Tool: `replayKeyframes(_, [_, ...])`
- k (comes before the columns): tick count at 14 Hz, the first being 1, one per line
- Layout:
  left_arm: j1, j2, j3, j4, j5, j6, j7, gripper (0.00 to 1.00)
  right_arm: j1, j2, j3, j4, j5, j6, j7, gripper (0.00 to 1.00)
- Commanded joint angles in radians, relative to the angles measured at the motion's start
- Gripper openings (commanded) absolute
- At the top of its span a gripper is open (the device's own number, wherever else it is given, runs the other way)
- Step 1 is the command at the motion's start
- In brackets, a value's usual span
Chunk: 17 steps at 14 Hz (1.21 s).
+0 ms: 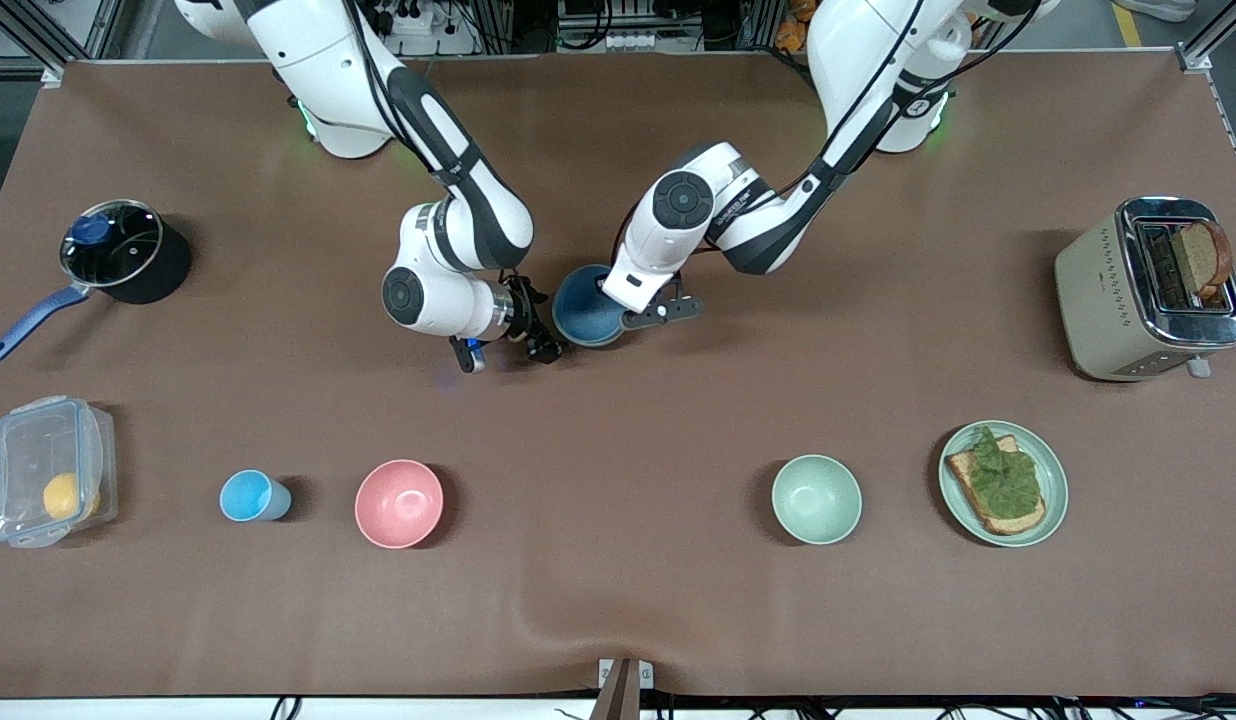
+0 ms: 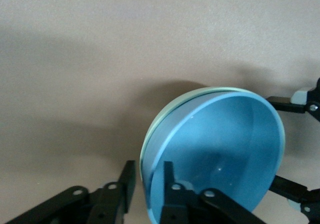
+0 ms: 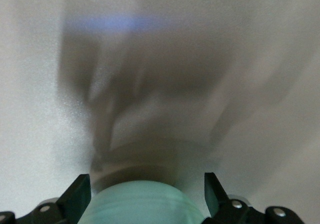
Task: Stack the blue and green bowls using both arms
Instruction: 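Open the left gripper and lift it away from the stacked bowls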
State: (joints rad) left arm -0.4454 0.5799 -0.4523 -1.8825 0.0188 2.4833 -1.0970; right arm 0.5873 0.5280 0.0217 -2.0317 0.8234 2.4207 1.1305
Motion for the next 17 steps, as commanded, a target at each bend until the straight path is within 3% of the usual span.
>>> replayKeyframes(1, [-0.001, -0.006, 0.006, 0.026, 0.033, -0.007, -0.041, 1.0, -0.003, 0.0, 0.007, -0.005, 0.028, 0.012, -0.021, 1.0])
replayKeyframes(4, [0.008, -0.032, 0.041, 0.101, 0.033, -0.105, -0.04, 1.0, -0.004, -0.002, 0.007, -0.005, 0.028, 0.012, -0.021, 1.0])
replayKeyframes(9, [0.014, -0.034, 0.168, 0.342, 0.076, -0.401, -0.009, 1.0, -0.003, -0.002, 0.007, -0.005, 0.028, 0.011, -0.021, 1.0])
replayKeyframes(14, [0.123, -0.123, 0.207, 0.364, 0.151, -0.498, 0.158, 1.0, -0.027, -0.078, 0.0, -0.065, 0.008, -0.066, -0.133, 1.0])
replayKeyframes(17, [0.204, -0.196, 0.204, 0.364, 0.15, -0.578, 0.311, 1.0, -0.04, -0.118, -0.044, -0.09, -0.01, -0.136, -0.201, 1.0])
